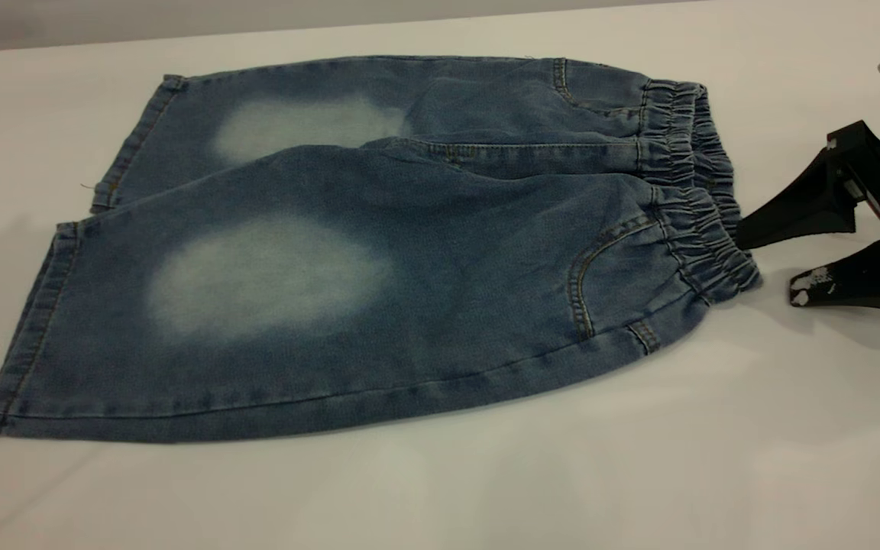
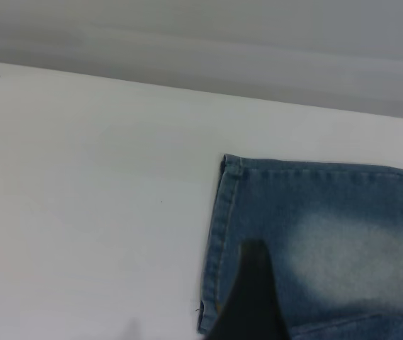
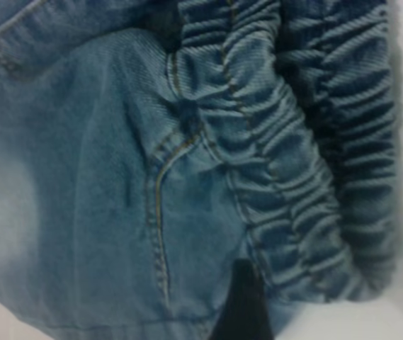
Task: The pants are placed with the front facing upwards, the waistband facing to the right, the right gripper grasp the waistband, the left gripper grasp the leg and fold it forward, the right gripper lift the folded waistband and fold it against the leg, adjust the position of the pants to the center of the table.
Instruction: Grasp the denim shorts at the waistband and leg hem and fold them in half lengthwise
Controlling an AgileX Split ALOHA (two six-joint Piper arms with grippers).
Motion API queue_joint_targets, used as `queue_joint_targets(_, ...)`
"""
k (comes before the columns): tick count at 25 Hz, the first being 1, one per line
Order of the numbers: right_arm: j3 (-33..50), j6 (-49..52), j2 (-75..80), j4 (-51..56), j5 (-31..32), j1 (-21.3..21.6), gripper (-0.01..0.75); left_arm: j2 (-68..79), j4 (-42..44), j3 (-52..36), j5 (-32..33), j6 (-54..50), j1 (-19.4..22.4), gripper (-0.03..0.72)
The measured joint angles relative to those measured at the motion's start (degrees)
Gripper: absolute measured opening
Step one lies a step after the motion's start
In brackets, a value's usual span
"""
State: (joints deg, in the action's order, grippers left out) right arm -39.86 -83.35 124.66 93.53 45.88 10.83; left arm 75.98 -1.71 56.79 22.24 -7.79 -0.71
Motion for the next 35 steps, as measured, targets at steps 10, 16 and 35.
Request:
queue_joint_targets(10, -0.05, -4.40, 4.21, 4.55, 6.02, -0.07, 0.514, 0.00, 0.00, 0.00, -0.37, 0.00, 0.00, 0.536)
queue_joint_targets(16, -0.65, -5.68, 4.21, 6.42, 5.84, -3.05, 0.512, 0.00, 0.00, 0.00, -0.42, 0.00, 0.00, 0.536)
queue_joint_targets(35, -2.40, -5.50, 4.21, 6.42, 2.49, -6.29, 0.102, 0.00, 0.00, 0.00, -0.32, 0.00, 0.00, 0.536)
